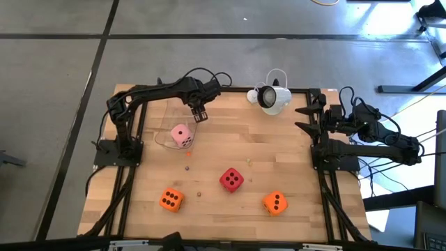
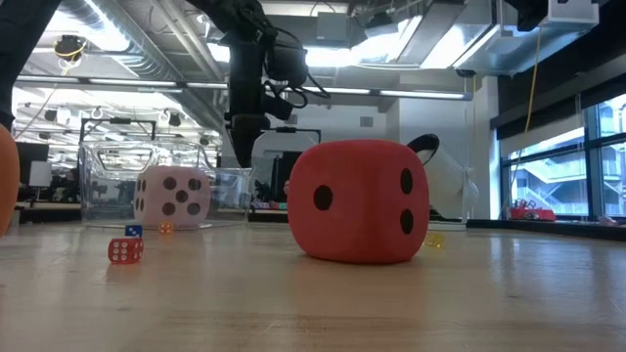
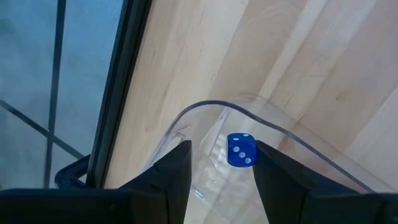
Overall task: Pick & Place Dice
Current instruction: Put the small blue die into the transparent bin
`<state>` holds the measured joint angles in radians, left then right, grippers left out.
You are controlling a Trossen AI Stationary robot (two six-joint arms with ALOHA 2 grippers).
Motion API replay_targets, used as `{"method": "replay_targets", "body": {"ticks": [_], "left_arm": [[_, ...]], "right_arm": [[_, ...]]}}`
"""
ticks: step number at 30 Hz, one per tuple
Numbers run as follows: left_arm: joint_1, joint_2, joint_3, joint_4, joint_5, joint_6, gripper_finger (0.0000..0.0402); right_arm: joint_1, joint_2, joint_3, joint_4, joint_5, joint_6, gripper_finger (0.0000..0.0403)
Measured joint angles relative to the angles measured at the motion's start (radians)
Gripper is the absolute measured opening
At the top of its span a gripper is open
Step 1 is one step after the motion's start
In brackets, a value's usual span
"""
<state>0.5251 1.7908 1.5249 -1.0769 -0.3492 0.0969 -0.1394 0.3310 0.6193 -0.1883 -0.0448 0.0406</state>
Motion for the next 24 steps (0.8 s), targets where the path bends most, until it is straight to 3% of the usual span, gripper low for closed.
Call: {"method": "replay_targets", "body": {"ticks": [9,17,24], "left_arm": [[-0.001,0.001,-0.039,-0.023,0.017,0.019,0.0160],[-0.022,0.001,-0.131,-0.024,0.200,0.116,0.0160],[-0.086,0.001,-0.145,-0.004,0.243,0.157,0.0160]], "right_arm": [[0.000,0.000,0.000,0.000,0.000,0.002,0.0242],[0.000,0.000,0.000,0.000,0.000,0.003,0.0242],[0.000,0.000,0.000,0.000,0.000,0.004,0.0242]]}}
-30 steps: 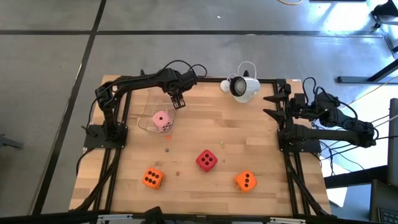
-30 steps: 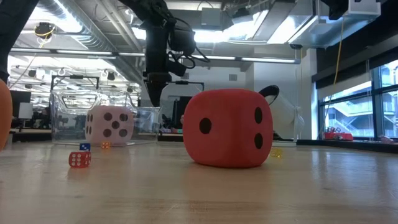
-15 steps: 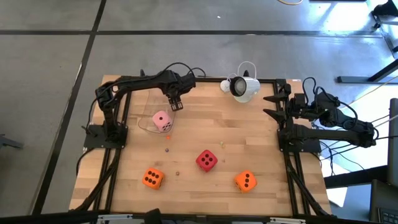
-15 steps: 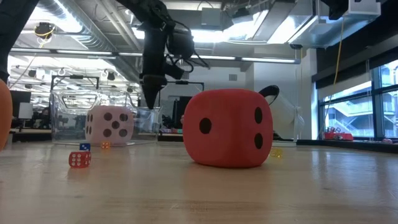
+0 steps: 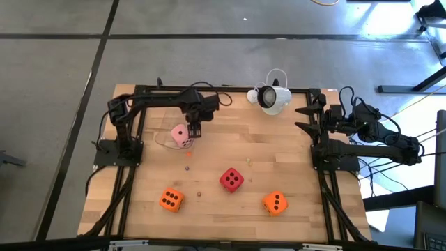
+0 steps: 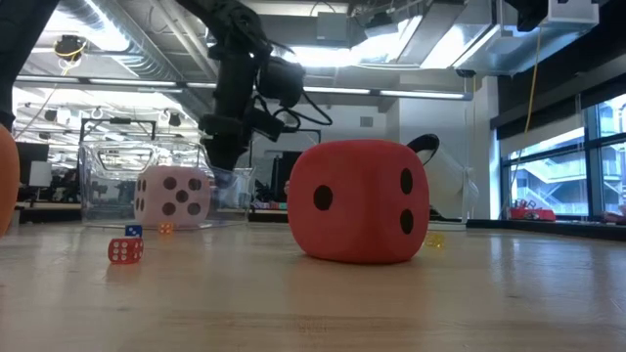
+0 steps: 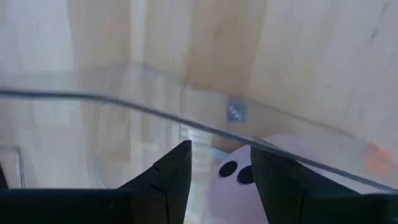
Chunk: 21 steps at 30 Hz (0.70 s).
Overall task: Pick & Place Dice
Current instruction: Put the small blue die into the transparent bin, then put the large red die into the transparent bin
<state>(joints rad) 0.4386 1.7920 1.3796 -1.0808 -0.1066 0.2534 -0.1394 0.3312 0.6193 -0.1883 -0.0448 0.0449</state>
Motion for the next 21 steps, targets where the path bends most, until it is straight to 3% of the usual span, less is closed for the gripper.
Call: {"method": "replay_targets", "body": {"ticks": [5,14,21], "left_arm": [[-0.040,0.000,0.000,0.037,-0.025,0.054,0.0161],[-0.057,0.000,0.001,-0.028,-0.243,-0.001,0.0156],[-0.064,0.000,0.105,-0.157,-0.182,-0.107,0.0149]], "right_arm": [[0.000,0.000,0.000,0.000,0.000,0.016,0.0242],[0.000,0.000,0.000,0.000,-0.027,0.026,0.0242],[0.000,0.000,0.000,0.000,-0.027,0.026,0.0242]]}}
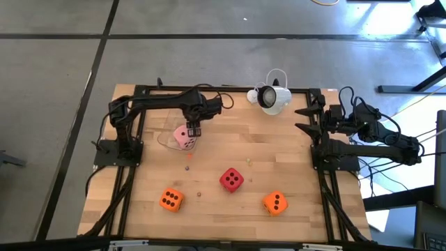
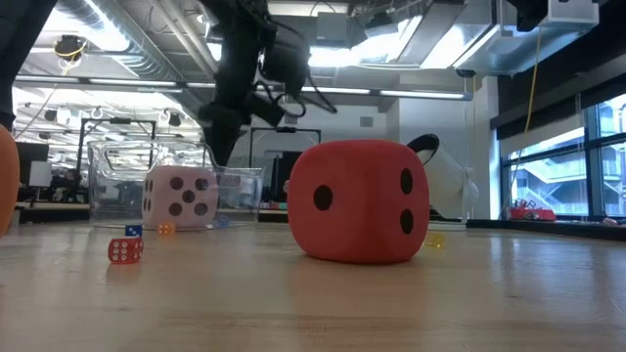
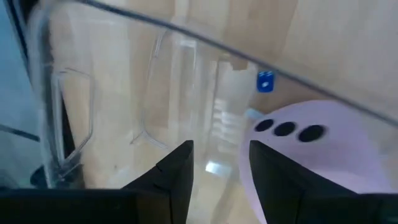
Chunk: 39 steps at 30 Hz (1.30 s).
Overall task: Pick & Place Dice
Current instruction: Put the large red die into the transparent bin
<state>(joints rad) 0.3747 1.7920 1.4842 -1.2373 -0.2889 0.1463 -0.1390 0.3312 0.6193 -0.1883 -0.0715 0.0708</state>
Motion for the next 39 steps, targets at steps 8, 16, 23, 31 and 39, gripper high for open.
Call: {"method": "replay_targets", "body": {"ticks": [8,16,23,31,39], "left_arm": [[-0.065,0.000,0.209,-0.013,0.002,-0.049,0.0145],[-0.145,-0.001,0.316,0.218,0.198,-0.103,0.0144],[-0.212,-0.001,0.304,0.407,0.386,0.063,0.0143],[-0.288,0.014,0.304,0.447,0.507,0.087,0.0143],[-0.402,0.073,0.304,0.509,0.463,0.041,0.0175]], "right_arm": [[0.000,0.000,0.000,-0.001,0.000,0.000,0.0242],[0.000,0.000,0.000,-0.007,0.000,0.000,0.0242],[0.000,0.000,0.000,-0.008,0.000,0.001,0.0242],[0.000,0.000,0.000,-0.013,-0.025,0.022,0.0242],[0.000,0.001,0.000,-0.013,-0.051,0.030,0.0242]]}}
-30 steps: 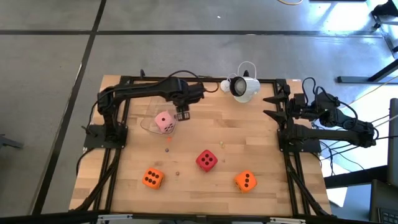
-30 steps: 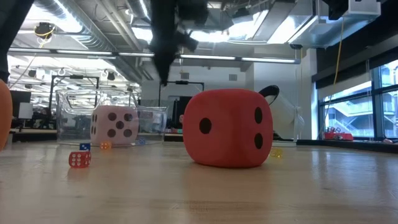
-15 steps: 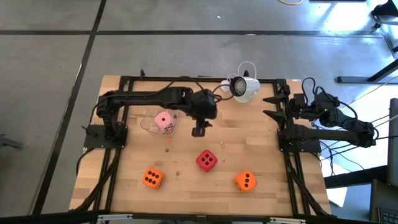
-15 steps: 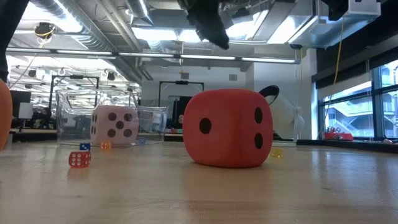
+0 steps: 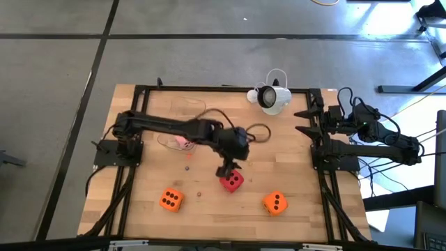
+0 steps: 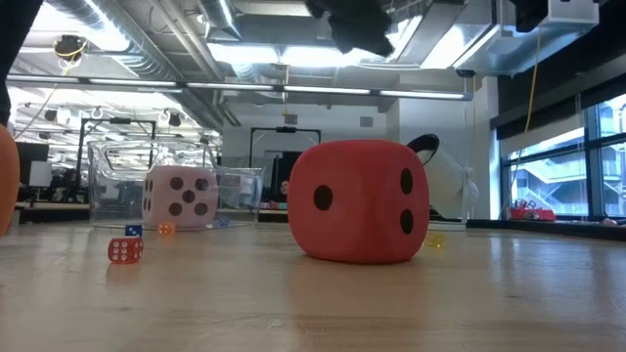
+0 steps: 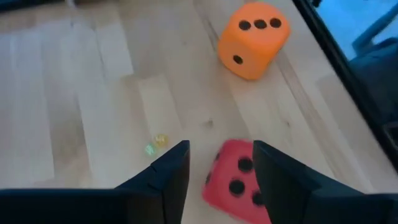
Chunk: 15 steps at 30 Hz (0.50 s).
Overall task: Pick & Place Dice
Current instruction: Put the large red die into the transparent bin
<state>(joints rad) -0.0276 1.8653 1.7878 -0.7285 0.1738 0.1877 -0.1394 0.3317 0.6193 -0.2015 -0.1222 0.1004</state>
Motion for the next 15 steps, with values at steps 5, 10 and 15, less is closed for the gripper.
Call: {"method": "replay_targets", "body": {"ticks": [5,10,15], "left_arm": [[-0.081,0.040,0.000,-0.018,-0.113,-0.019,0.0204],[-0.157,0.072,-0.002,-0.037,-0.248,-0.044,0.0229],[-0.232,0.073,0.000,-0.034,-0.356,-0.096,0.0256]], "right_arm": [[0.000,0.004,0.000,0.000,-0.025,0.025,0.0242],[0.000,0.012,0.000,0.010,-0.054,0.030,0.0242],[0.000,0.020,0.001,0.006,-0.054,0.041,0.0242]]}}
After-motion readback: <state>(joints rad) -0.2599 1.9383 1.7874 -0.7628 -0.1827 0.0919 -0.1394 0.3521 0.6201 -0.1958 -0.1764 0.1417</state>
